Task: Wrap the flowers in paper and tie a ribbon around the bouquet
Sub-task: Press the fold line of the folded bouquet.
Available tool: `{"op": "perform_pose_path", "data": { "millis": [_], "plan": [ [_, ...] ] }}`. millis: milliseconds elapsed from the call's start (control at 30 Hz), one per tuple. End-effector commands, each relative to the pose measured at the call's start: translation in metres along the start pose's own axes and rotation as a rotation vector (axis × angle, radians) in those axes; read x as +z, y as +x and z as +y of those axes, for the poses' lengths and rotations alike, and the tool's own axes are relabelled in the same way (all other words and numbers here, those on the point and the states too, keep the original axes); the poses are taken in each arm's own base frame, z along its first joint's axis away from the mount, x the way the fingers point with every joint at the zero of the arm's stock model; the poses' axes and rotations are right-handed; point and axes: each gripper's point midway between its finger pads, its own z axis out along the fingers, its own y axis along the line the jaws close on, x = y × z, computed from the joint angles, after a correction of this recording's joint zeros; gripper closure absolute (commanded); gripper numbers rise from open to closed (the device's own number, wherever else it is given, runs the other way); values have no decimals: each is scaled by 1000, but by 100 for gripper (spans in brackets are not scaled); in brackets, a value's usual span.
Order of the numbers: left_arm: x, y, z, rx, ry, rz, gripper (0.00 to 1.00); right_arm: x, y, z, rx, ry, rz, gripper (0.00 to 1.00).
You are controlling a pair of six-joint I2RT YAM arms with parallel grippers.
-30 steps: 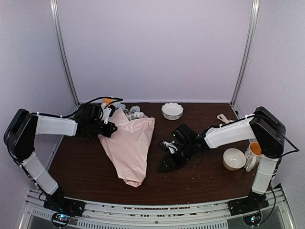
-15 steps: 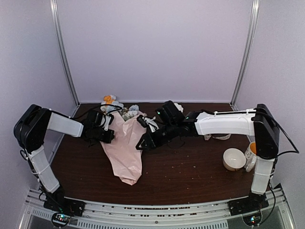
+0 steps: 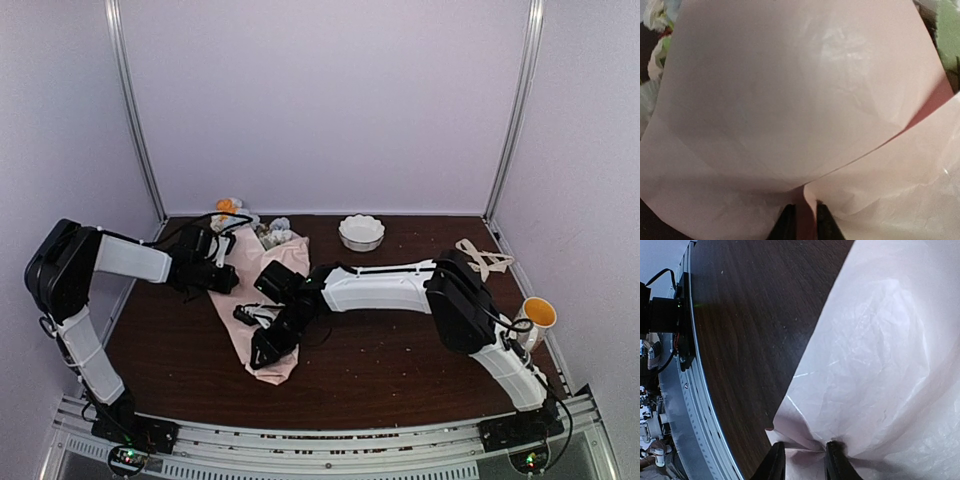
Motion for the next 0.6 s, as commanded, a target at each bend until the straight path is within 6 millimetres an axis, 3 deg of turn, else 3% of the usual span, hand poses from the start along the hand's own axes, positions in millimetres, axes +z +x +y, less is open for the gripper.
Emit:
{"op": "perform_pose_path", "data": {
  "millis": [0,67,200,333,567],
  "plan": [
    [-34,-50,9,-25,-25,-130,62,6,28,-21,68,63,110,71],
    [-50,-57,11,-37,-39,-150,42,7,28,-22,71,66,110,72],
    [-83,-57,14,-92,-60,-176,21,8,29,-22,76,62,116,71],
    [-93,-27,7,-216,-5,-136,19,8,29,-22,74,57,116,71],
    [-70,27,-11,-415,134,-92,16,8,30,-21,70,55,120,72]
  ]
}}
